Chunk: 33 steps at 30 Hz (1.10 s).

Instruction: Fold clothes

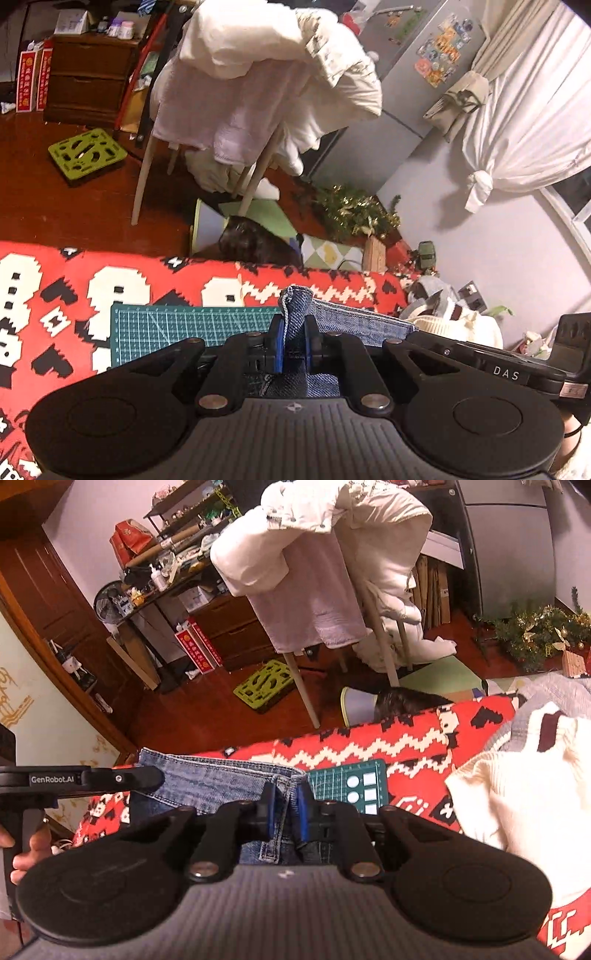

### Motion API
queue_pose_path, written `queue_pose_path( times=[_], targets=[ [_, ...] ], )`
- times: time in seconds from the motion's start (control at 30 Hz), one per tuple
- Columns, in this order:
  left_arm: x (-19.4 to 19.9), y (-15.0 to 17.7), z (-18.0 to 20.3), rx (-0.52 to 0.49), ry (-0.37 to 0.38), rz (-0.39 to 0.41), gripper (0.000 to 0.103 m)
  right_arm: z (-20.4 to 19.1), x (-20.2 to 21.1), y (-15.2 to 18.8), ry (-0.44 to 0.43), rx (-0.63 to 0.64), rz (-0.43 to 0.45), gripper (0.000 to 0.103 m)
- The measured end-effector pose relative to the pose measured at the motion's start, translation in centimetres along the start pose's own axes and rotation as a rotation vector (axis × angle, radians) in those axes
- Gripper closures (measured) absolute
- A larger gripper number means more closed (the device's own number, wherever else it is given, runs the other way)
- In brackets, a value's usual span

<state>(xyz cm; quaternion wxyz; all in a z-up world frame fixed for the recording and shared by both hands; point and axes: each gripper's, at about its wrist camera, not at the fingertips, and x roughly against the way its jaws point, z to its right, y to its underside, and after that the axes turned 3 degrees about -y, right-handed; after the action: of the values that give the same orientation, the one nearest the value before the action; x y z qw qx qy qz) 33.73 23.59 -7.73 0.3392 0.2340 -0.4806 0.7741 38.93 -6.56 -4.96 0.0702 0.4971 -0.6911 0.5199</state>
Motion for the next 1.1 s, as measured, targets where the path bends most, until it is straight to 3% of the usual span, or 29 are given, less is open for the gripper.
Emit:
queue_pose_path(
  times=[0.17,0.27,0.37,0.57,0.7,0.9,1.1],
  targets=[
    [-1.8,1.1,-1.1,0.044,-0.013,-0.048,0.09,1.5,-2.3,1.4,0.012,-0.046,-0.053,0.088],
    [-2.7,1.1,-2.0,0.097,-0.05,-0.053,0.079,2.3,-3.6,1.9,0.041,-0.062,-0.055,0.084],
    [-3.0,0.9,-3.0,0.139,-0.053,-0.073,0.077,2.7,-4.1,2.1,0.047,-0.068,-0.055,0.08],
    [0.0,2.4,-4.5,0.141,-0.022,-0.088,0.074,1.9,-0.6,3.8,-0.012,-0.047,-0.098,0.08],
    [4.4,6.2,-5.9,0.153,-0.01,-0.109,0.069,1.6,3.3,7.0,-0.04,-0.068,-0.162,0.077],
    [9.7,14.2,-8.7,0.269,-0.029,-0.186,0.068,3.8,8.4,15.5,-0.035,-0.243,-0.28,0.074],
    [13.1,20.6,-10.4,0.377,-0.044,-0.229,0.067,5.6,11.3,20.7,-0.031,-0.377,-0.255,0.068]
  ],
)
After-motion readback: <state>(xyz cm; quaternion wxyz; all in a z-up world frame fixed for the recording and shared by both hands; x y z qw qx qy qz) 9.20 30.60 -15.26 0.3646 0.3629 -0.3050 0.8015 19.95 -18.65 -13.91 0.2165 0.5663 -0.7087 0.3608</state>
